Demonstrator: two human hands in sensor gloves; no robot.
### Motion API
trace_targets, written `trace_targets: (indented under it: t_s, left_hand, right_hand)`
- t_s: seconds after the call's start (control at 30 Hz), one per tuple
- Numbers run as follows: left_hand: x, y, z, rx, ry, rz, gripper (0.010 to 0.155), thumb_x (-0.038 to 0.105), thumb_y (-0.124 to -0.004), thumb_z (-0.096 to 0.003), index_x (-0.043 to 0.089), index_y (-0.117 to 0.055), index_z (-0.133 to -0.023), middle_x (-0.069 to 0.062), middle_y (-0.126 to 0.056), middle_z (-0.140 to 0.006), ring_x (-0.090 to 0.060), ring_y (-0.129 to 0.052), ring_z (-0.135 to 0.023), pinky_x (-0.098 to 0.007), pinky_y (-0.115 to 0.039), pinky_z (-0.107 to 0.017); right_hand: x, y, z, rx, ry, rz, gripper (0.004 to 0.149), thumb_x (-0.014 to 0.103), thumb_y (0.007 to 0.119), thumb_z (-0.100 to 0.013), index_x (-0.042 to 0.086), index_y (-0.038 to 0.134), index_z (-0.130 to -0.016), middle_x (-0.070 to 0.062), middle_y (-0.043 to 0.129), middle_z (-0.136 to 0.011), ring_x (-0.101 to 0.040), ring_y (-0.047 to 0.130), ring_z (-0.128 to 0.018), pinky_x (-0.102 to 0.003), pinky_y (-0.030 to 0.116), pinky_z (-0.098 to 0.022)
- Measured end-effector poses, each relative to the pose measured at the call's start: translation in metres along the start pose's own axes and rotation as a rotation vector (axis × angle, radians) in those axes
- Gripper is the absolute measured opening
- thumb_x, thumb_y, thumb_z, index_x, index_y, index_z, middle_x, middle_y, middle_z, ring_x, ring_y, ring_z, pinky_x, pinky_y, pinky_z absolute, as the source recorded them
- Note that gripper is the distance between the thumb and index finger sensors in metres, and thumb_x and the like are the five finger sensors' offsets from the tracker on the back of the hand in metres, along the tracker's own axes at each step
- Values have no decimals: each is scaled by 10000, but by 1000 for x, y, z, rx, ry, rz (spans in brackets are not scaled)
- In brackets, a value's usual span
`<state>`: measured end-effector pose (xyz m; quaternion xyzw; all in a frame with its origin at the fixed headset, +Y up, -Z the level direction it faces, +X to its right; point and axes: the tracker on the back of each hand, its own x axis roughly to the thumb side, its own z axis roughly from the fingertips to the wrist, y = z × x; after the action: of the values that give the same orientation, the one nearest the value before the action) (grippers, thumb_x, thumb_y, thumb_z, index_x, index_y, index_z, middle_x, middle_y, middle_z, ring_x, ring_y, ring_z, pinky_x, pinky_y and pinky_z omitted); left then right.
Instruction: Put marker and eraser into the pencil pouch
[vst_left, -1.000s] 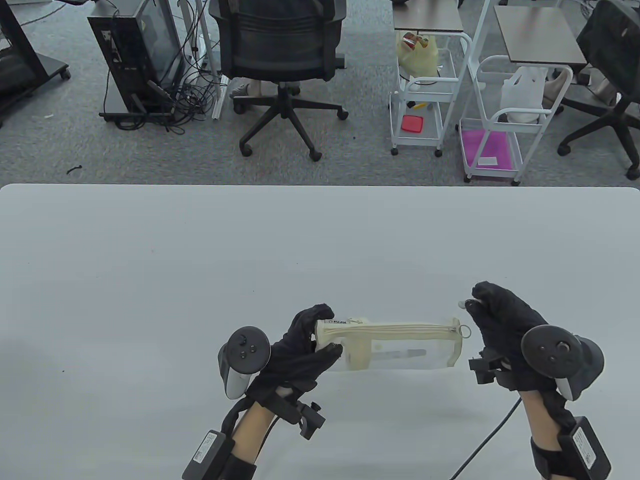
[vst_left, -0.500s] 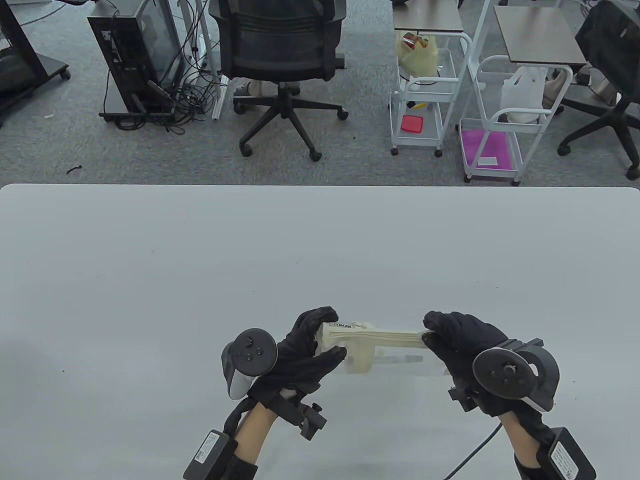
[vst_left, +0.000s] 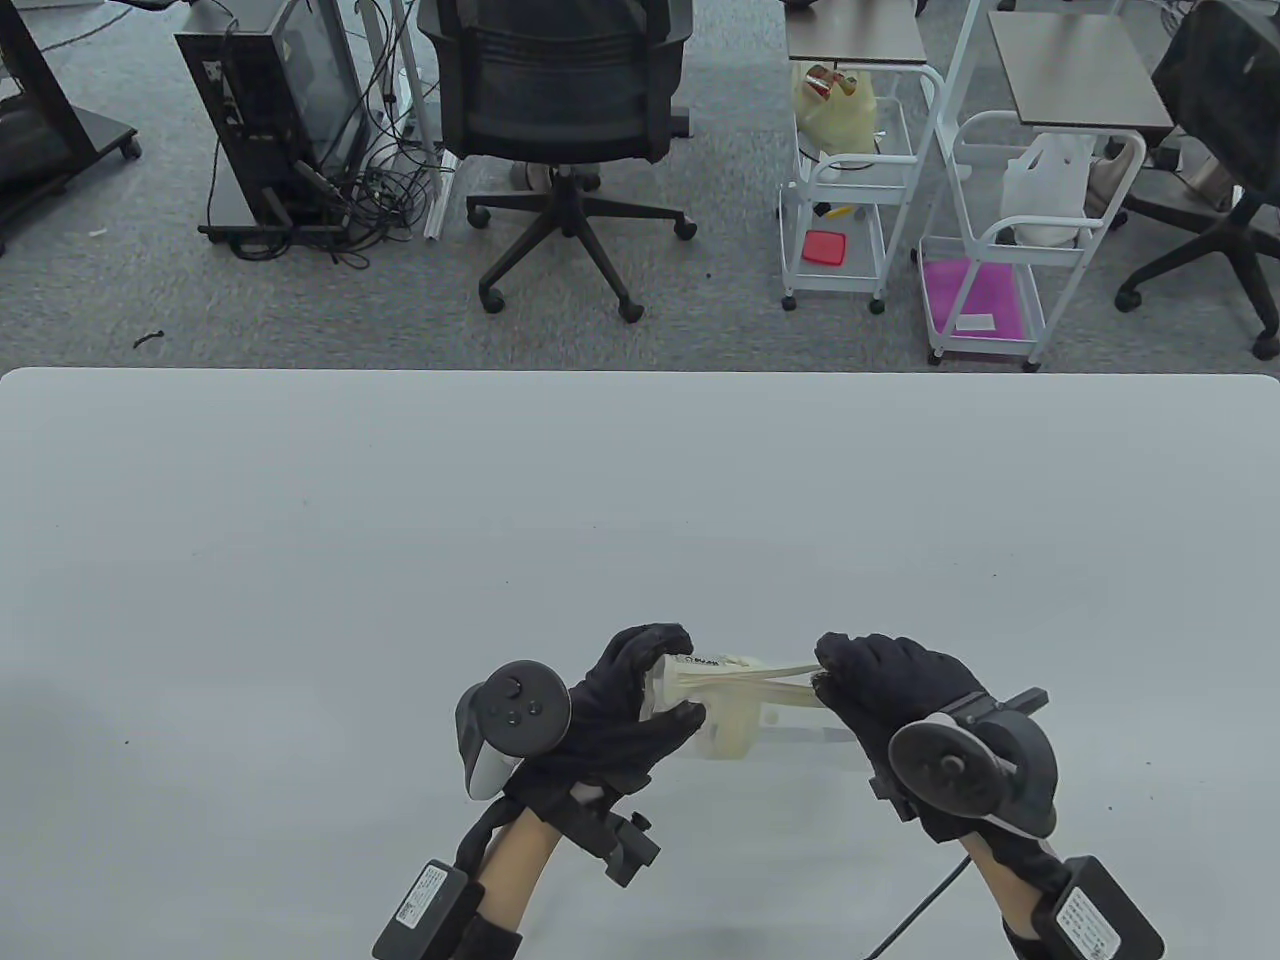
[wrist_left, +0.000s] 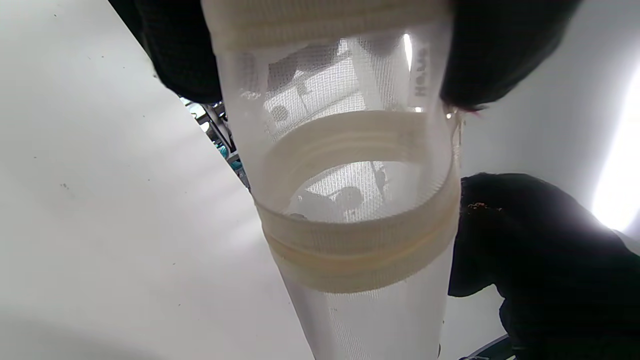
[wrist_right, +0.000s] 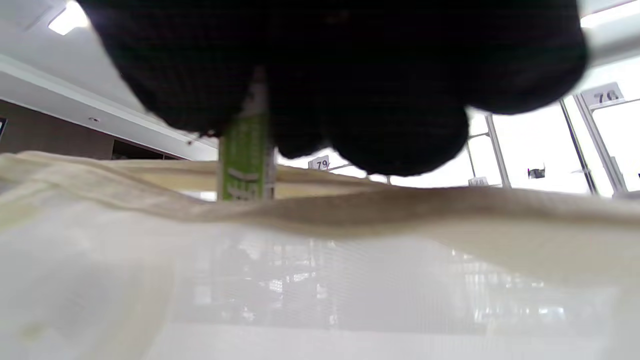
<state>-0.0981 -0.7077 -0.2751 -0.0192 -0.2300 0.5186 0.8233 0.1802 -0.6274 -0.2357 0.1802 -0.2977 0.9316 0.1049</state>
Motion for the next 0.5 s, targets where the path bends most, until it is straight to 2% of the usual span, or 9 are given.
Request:
trace_targets:
  t_s: [0.27,0.43,0.5]
  left_hand:
    - [-1,0,0,17,-4,-11,731,557,-775,-449,321,-514,-1090,-112,-613,-1128,-336,-766,-947,-415,-839,-583]
    - [1,-3,0,-13,-18,29,728,557,-778,-448,324,-521,-1088,-112,-616,-1127,-338,-767,-947,-418,-837,-585]
    - [2,-4,0,-13,-20,21,730,558,-777,-449,322,-518,-1089,-110,-614,-1128,-338,-765,-950,-418,-835,-588]
  right_hand:
    - [32,3,3,45,-92,-8,434,316,848,-376,212,913,-792,-85,1021,-670,-199,1075,-278,-420,896,-247]
    - [30,3,4,7,-52,85,388,353,902,-340,273,935,-719,-41,996,-611,-163,1039,-303,-411,882,-273]
    - [27,4,2,22,-41,66,377,359,922,-327,279,942,-695,-39,993,-594,-157,1031,-294,-412,878,-271]
